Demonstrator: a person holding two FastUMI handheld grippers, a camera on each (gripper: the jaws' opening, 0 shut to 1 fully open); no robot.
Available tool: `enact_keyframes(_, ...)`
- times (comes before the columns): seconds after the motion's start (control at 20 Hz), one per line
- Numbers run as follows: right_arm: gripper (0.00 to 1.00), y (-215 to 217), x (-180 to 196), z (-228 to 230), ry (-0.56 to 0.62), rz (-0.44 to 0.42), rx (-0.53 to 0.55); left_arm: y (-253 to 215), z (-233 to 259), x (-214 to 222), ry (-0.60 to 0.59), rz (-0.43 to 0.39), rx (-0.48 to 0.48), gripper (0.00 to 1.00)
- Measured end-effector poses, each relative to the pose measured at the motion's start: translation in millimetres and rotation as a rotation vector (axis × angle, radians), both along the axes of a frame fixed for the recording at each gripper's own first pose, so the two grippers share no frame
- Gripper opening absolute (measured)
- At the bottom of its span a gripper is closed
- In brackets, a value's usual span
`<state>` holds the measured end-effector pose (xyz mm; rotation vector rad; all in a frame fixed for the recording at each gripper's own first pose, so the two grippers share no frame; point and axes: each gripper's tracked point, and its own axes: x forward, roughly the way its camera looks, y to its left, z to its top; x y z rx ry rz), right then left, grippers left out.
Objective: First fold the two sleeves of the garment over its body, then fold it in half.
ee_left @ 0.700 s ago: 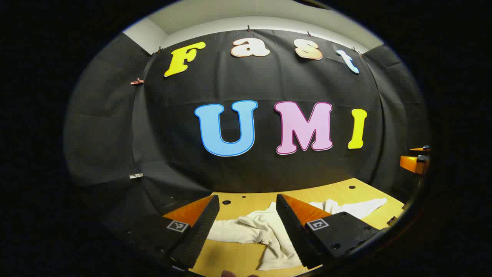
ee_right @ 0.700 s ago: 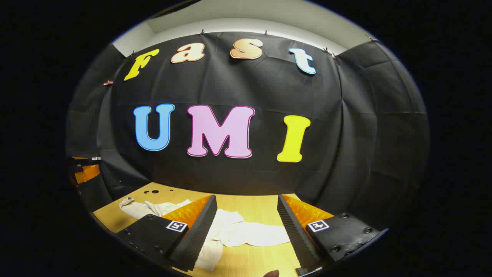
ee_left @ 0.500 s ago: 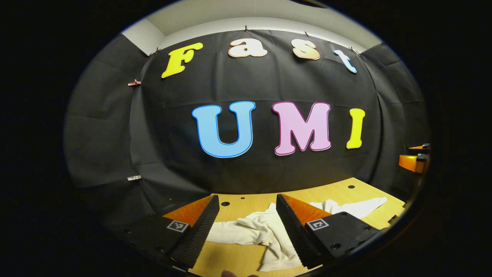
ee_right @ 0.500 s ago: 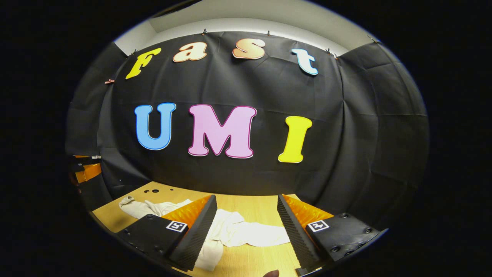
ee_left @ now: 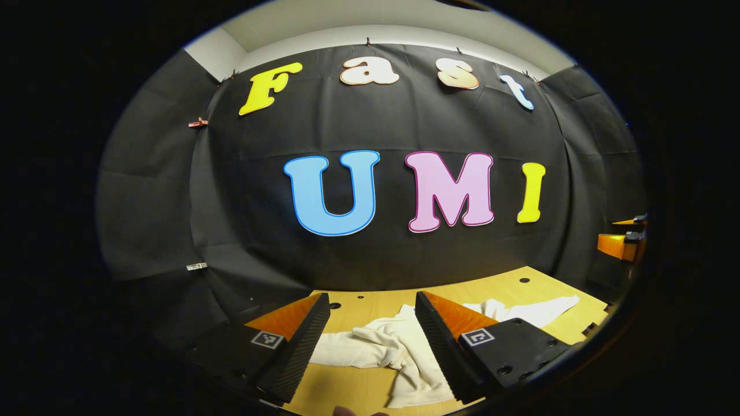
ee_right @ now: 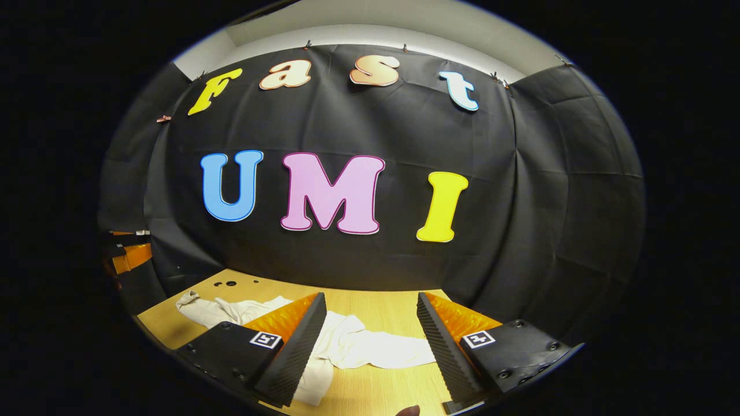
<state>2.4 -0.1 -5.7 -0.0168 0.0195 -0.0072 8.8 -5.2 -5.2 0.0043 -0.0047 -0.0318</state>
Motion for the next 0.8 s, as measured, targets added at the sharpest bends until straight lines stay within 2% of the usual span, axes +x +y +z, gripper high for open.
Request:
enact_keyframes(0.3,0.97,-2.8,0.6,-6.1,0.019,-0.005,-0.004,0.1,-2.6,-0.6,0.003,0.001,0.001,0.95)
enact_keyframes(0.45,0.97,-15.4,6.2,-18.3,0.056,-0.038,-0.017,0.2,-4.8,0.1,0.007,0.002,-0.001,0.95)
enact_keyframes(0.8,0.97,-78.4,46.6,-76.7,0.166,-0.144,-0.019,-10.5,-16.0,3.5,0.028,-0.001,-0.001,0.95)
